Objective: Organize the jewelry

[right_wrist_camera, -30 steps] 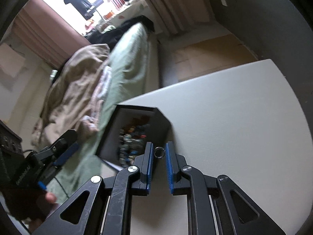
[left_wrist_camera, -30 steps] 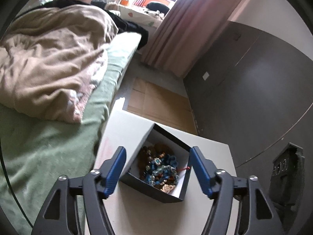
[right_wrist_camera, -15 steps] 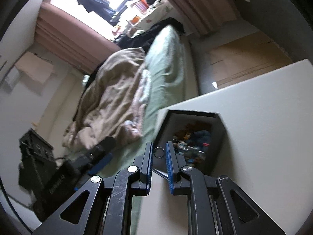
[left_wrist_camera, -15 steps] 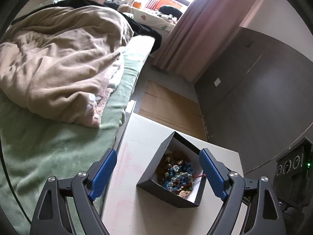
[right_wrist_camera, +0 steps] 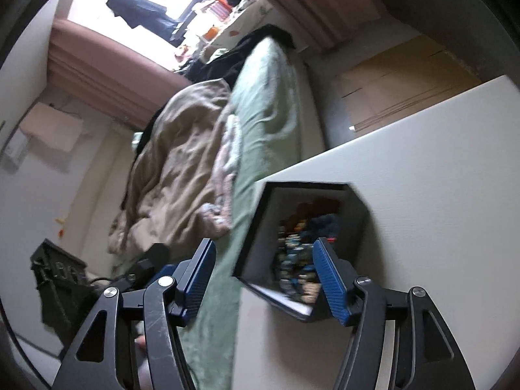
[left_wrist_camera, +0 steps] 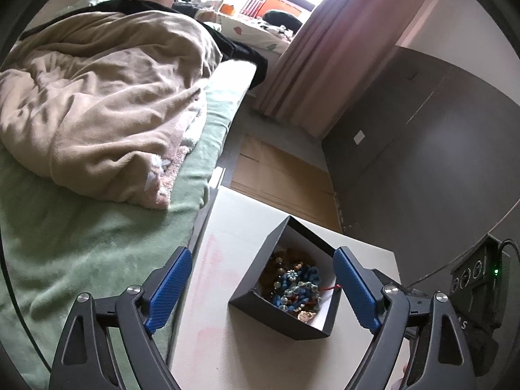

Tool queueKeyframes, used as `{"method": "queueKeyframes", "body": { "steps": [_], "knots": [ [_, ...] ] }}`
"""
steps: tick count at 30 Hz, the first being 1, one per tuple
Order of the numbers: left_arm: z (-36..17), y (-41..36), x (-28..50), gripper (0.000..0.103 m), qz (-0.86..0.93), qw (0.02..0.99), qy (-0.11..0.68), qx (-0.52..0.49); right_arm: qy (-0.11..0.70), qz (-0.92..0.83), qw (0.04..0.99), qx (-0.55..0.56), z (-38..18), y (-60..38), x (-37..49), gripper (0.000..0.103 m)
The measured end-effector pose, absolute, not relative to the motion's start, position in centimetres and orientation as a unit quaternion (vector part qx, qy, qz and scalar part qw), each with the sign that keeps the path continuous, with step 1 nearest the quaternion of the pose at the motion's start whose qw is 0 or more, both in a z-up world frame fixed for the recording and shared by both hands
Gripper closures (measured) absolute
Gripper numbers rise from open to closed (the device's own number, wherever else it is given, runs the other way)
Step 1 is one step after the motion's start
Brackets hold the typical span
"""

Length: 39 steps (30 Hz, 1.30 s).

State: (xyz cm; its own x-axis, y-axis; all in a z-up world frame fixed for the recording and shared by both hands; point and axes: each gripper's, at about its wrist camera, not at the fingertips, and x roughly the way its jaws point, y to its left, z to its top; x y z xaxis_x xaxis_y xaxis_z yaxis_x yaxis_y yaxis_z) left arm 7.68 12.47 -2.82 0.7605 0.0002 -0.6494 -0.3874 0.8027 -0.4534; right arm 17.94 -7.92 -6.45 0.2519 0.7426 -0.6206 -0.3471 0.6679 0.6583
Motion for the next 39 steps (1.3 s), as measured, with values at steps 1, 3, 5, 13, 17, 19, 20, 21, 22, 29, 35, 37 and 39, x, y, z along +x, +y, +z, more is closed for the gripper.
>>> {"method": "queueKeyframes", "body": {
  "steps": [1,3,5,13,17,19,20,21,22,29,35,37,39],
  "knots": [
    [-2.7,12.3,7.6,0.014,0.108,0.892,0.328,-0.292,0.498,0.35,0.769,0.196,-6.4,-8.3,17.9,0.04],
    [-2.7,12.1,7.6,0.014,0.107,0.893,0.328,-0.289,0.499,0.339,0.775,0.191,-6.3,-9.1,17.8,0.04],
    [-2.5,11.8,7.3,0.014,0.107,0.895,0.327,-0.285,0.497,0.33,0.781,0.187,-6.0,-9.9,17.6,0.04],
    [-1.8,10.0,6.5,0.014,0.099,0.908,0.326,-0.244,0.484,0.296,0.81,0.152,-4.2,-12.8,16.4,0.04],
    [-1.2,8.7,5.8,0.014,0.096,0.917,0.324,-0.214,0.476,0.288,0.819,0.139,-3.4,-14.3,15.6,0.04],
    [-1.0,7.9,5.5,0.014,0.093,0.92,0.326,-0.196,0.47,0.286,0.824,0.134,-2.9,-15.0,15.1,0.04],
    [-0.9,7.5,5.4,0.014,0.092,0.921,0.328,-0.189,0.467,0.285,0.827,0.131,-2.7,-15.3,14.9,0.04],
    [-0.9,7.3,5.5,0.013,0.091,0.922,0.329,-0.185,0.465,0.283,0.829,0.126,-2.5,-15.6,14.7,0.04],
    [-0.8,6.9,5.3,0.013,0.09,0.923,0.331,-0.176,0.463,0.281,0.832,0.122,-2.3,-15.9,14.5,0.04],
    [-0.6,4.7,4.7,0.013,0.083,0.928,0.335,-0.139,0.456,0.248,0.852,0.072,-1.7,-17.4,13.1,0.028],
    [-0.7,3.3,4.3,0.0,0.074,0.933,0.333,-0.112,0.447,0.242,0.86,0.056,-1.5,-18.4,12.5,0.005],
    [-0.7,2.9,4.2,0.0,0.078,0.934,0.334,-0.098,0.441,0.238,0.864,0.051,-1.3,-18.7,12.4,0.0],
    [-0.6,2.6,4.1,0.0,0.078,0.936,0.332,-0.09,0.434,0.234,0.868,0.053,-1.0,-19.3,12.3,0.0]
  ]
}}
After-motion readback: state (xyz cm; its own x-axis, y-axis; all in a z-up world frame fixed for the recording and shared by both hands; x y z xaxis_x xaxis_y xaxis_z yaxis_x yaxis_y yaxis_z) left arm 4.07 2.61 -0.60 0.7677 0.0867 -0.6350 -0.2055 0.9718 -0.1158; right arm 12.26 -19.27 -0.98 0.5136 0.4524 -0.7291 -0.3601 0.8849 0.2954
